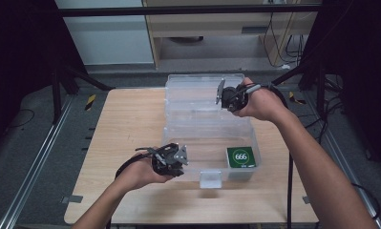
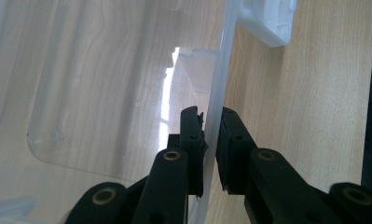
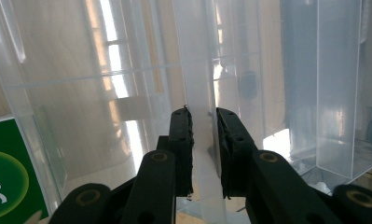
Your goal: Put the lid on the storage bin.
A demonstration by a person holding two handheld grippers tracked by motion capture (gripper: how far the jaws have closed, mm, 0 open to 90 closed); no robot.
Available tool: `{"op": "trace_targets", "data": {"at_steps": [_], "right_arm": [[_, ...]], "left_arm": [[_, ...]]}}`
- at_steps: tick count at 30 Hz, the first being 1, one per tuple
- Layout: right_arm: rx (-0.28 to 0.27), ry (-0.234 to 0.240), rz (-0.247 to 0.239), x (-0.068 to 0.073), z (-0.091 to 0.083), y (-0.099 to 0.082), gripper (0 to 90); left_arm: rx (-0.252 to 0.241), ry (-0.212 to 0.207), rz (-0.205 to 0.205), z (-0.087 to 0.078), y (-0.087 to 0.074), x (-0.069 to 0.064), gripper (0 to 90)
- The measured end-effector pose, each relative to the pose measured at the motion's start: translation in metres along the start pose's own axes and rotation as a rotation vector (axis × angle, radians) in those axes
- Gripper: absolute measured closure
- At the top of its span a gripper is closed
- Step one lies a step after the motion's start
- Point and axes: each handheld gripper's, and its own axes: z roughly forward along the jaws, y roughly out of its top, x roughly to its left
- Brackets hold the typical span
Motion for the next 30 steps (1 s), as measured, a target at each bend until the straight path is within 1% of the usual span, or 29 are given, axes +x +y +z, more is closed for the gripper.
{"op": "trace_targets", "data": {"at_steps": [4, 7, 9, 12, 15, 16, 21, 22, 24, 30], "right_arm": [[-0.005, -0.001, -0.012, 0.000, 0.001, 0.002, 78.0], [-0.001, -0.005, -0.025, 0.001, 0.000, 0.002, 79.2], [0.002, -0.005, -0.031, 0.001, 0.000, 0.003, 79.6], [0.009, -0.003, -0.048, 0.004, -0.003, 0.005, 80.8], [0.013, -0.002, -0.052, 0.006, -0.006, 0.007, 82.2], [0.005, 0.002, -0.046, 0.007, -0.007, 0.006, 82.6], [-0.018, 0.005, -0.051, 0.011, -0.014, 0.004, 83.8], [-0.028, 0.004, -0.048, 0.012, -0.014, 0.004, 83.9], [-0.033, -0.003, -0.051, 0.015, -0.016, 0.003, 84.0], [-0.055, -0.014, -0.047, 0.023, -0.023, 0.001, 84.3]], "left_arm": [[-0.001, 0.010, -0.010, 0.000, 0.000, -0.001, 81.4], [-0.007, 0.038, -0.001, 0.001, 0.000, -0.002, 81.1], [-0.010, 0.048, -0.004, 0.001, -0.001, -0.004, 81.0], [-0.012, 0.056, -0.008, 0.001, -0.001, -0.004, 80.7], [-0.010, 0.060, -0.012, 0.001, -0.001, -0.005, 80.6], [-0.010, 0.060, -0.011, 0.001, -0.001, -0.005, 80.6], [-0.009, 0.072, -0.014, 0.001, 0.000, -0.006, 80.4], [-0.010, 0.076, -0.017, 0.001, 0.000, -0.007, 80.3], [-0.011, 0.082, -0.018, 0.001, 0.000, -0.007, 80.2], [-0.011, 0.085, -0.022, 0.001, -0.001, -0.007, 79.7]]}}
